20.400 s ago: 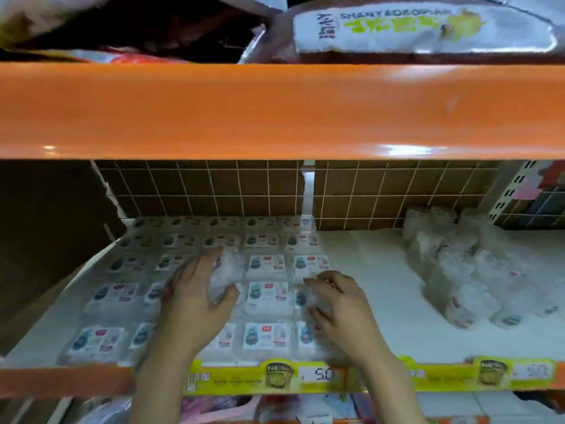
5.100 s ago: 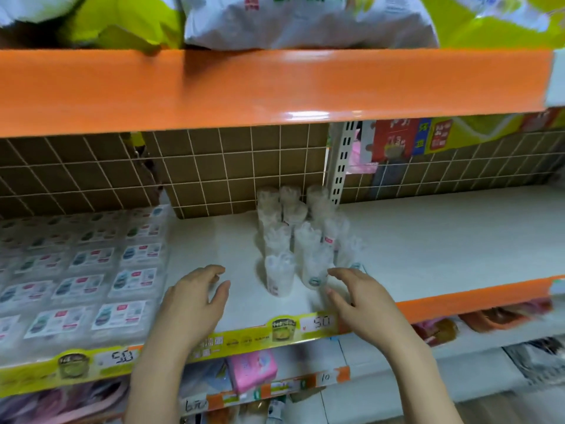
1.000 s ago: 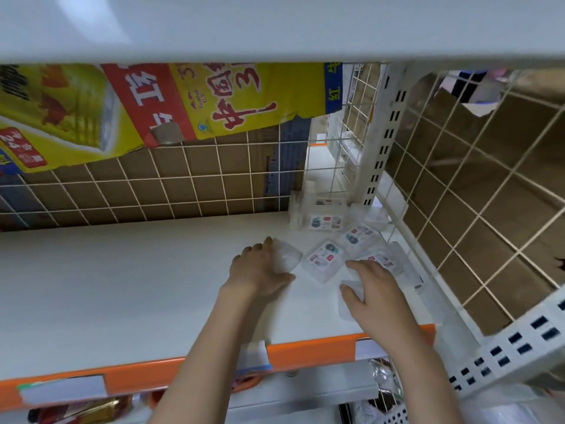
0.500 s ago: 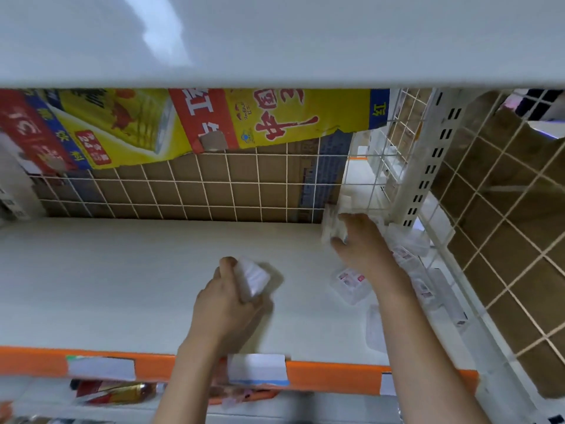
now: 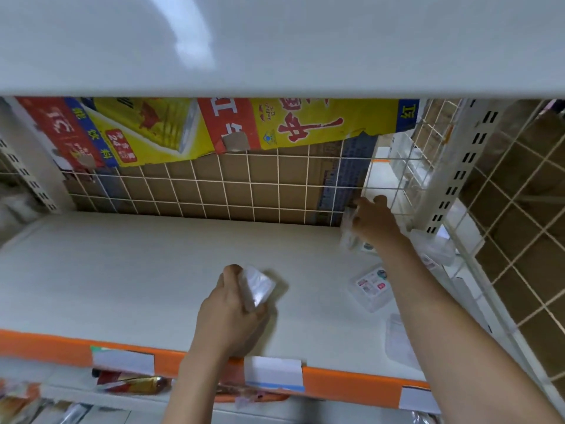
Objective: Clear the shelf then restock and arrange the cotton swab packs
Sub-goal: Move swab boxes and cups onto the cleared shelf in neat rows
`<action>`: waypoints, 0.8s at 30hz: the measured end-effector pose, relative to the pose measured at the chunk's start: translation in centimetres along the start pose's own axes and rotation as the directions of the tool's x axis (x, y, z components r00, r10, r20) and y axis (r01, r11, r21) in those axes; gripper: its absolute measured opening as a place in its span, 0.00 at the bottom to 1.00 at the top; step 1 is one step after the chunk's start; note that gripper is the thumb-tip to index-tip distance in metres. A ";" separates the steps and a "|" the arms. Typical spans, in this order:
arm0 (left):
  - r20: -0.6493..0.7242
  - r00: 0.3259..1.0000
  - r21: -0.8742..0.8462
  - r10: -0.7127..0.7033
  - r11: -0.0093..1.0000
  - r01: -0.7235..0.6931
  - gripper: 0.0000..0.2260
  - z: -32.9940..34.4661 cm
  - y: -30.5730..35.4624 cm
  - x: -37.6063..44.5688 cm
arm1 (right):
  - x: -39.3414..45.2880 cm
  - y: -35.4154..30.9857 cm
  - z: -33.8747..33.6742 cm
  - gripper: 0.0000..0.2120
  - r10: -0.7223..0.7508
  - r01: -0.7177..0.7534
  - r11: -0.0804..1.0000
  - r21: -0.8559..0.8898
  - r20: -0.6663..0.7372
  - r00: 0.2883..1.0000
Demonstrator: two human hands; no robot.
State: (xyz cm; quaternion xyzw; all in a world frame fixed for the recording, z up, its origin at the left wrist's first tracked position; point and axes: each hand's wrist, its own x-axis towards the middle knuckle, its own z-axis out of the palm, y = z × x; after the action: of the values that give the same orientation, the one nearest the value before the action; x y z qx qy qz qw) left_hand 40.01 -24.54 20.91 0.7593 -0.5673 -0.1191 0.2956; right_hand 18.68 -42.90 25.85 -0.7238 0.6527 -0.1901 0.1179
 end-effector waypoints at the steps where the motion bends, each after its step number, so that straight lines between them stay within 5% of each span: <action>1: -0.001 1.000 -0.007 -0.002 1.000 0.002 0.24 0.0 0.1 0.0 | -0.1 0.0 -0.1 0.19 -0.003 0.003 1.000 0.006 -0.008 1.000; 8: -0.015 0.998 -0.037 0.062 0.997 -0.062 0.23 -0.1 0.7 0.3 | -1.4 -0.2 -1.8 0.19 -0.009 0.019 0.997 0.077 -0.123 0.992; 17: -0.074 0.996 -0.043 0.057 0.997 -0.061 0.26 -1.8 -0.9 0.4 | -6.6 -2.5 -1.8 0.25 -0.138 0.214 0.951 0.222 -0.314 0.939; 24: -0.122 0.983 -0.029 0.135 0.990 -0.140 0.29 -4.9 -5.3 0.6 | -11.2 -7.8 1.6 0.28 -0.122 0.186 0.894 0.408 -0.177 0.977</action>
State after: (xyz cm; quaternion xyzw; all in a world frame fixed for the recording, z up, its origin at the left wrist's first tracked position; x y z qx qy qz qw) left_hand 46.94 -22.62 21.79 0.7183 -0.5974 -0.0635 0.3508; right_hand 25.50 -31.00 26.29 -0.7146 0.5435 -0.3881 0.2081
